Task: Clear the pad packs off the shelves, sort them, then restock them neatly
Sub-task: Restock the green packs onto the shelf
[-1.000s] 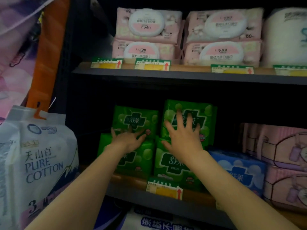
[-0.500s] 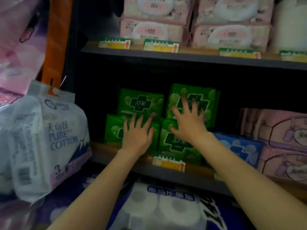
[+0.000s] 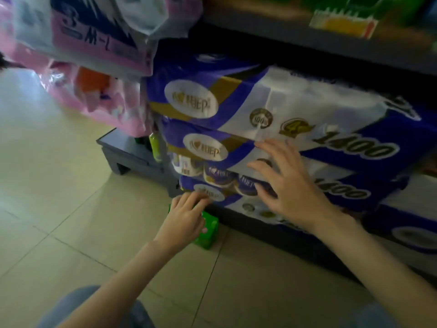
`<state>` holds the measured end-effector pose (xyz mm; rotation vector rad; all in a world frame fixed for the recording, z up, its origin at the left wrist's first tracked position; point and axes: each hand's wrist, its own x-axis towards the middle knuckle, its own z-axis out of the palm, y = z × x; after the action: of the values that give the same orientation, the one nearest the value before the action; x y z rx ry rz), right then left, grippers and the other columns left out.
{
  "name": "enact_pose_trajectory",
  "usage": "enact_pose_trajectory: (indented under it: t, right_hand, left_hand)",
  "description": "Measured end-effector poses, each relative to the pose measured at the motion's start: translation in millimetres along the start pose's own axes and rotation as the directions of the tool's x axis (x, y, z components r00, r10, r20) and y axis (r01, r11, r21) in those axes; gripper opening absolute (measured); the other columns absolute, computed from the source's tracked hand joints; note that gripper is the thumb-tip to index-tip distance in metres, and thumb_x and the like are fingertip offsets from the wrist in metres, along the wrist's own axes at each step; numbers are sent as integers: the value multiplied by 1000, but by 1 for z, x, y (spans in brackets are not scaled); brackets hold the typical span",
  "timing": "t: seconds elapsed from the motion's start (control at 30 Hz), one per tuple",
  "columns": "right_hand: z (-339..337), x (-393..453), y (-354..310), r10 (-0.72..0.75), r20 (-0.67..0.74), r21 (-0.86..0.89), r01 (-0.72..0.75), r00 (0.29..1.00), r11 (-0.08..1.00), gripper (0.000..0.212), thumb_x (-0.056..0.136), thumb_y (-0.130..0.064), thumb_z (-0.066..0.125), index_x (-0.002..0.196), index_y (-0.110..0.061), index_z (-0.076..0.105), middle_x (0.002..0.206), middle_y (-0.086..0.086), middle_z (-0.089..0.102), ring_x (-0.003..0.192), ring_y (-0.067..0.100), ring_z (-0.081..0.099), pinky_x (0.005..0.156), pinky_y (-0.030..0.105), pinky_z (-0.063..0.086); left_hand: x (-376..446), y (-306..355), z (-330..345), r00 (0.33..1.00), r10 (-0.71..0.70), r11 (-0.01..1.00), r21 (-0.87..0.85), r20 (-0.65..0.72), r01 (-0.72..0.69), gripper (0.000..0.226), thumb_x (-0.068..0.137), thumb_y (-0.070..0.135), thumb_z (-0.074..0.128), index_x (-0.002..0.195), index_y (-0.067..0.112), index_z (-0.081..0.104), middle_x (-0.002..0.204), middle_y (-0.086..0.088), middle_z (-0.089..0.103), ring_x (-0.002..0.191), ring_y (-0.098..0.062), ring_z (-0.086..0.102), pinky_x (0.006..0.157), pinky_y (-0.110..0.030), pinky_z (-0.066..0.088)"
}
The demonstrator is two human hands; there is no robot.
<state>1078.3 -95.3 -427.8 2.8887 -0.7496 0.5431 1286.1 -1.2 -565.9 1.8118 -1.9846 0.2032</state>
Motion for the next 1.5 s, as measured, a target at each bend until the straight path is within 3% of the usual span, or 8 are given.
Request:
enact_pose_trajectory:
  t: [0.1, 0.2, 0.3, 0.5, 0.83, 1.03, 1.27, 1.5]
  right_hand:
    - [13, -13, 0, 89, -15, 29, -89, 996, 996, 37, 82, -20, 60, 119, -10, 58, 134, 14, 45, 128, 27, 39, 106, 45, 36]
    - [32, -34, -2, 99, 92, 20, -101, 991, 995, 40, 80, -17, 65, 119, -11, 57, 133, 12, 47, 123, 26, 46, 95, 39, 48]
    - [65, -56, -6, 97, 309, -79, -76, 946, 994, 53, 73, -20, 75, 123, -15, 57, 135, 13, 48, 122, 29, 50, 91, 44, 51]
    - [102, -66, 4, 250, 503, -263, -129, 827, 956, 71, 91, -27, 55, 150, -25, 16, 157, 13, -9, 145, 33, -6, 114, 49, 6]
    - [140, -75, -5, 267, 663, -179, -198, 700, 964, 68, 95, -26, 48, 150, -27, 8, 156, 6, -15, 144, 29, -11, 116, 48, 6]
    - [151, -71, -7, 250, 708, -119, -238, 660, 964, 67, 94, -24, 50, 149, -24, 12, 157, 8, -9, 144, 30, -9, 115, 49, 9]
    - [144, -72, 1, 248, 763, 102, -489, 597, 866, 101, 81, -41, 70, 150, -25, -1, 157, 5, -4, 144, 29, 2, 114, 49, 15]
    - [66, -40, 10, 225, 651, 248, -484, 725, 839, 106, 62, -55, 79, 145, -30, 17, 141, -2, 42, 128, 19, 42, 98, 36, 41]
  left_hand:
    - [-18, -19, 44, 939, -193, 981, 49, 285, 187, 50, 67, 22, 60, 116, 16, 58, 112, -9, 62, 99, -31, 64, 77, -44, 52]
    - [-24, -26, 82, 806, -249, 968, 167, 538, 188, 66, 88, 13, 50, 148, 10, 21, 155, -6, 19, 143, -24, 20, 112, -41, 22]
    - [-23, -25, 116, 664, -229, 968, 235, 711, 83, 69, 94, 10, 41, 150, 10, 0, 158, -5, -6, 146, -22, -5, 117, -38, 6]
    - [-16, -22, 155, 514, -300, 948, 309, 804, 71, 74, 95, 8, 43, 149, 7, -7, 157, -9, -10, 145, -26, -4, 117, -43, 5]
    - [-15, -13, 178, 663, -346, 883, 470, 664, -9, 67, 99, 15, 33, 149, 18, -12, 137, -6, 47, 127, -24, 44, 108, -35, 22]
    - [-11, -17, 173, 702, -356, 864, 503, 617, -4, 77, 91, 21, 54, 149, 18, 4, 153, -16, 15, 141, -32, 15, 114, -46, 14]
    - [37, -3, 122, 718, -150, 957, -83, 679, 278, 81, 74, 38, 74, 140, 19, 30, 134, -7, 49, 126, -26, 45, 110, -43, 27]
    - [87, 20, 0, 647, 152, 636, -575, 747, 514, 65, 73, 29, 76, 129, 25, 45, 127, 0, 57, 115, -13, 56, 97, -31, 47]
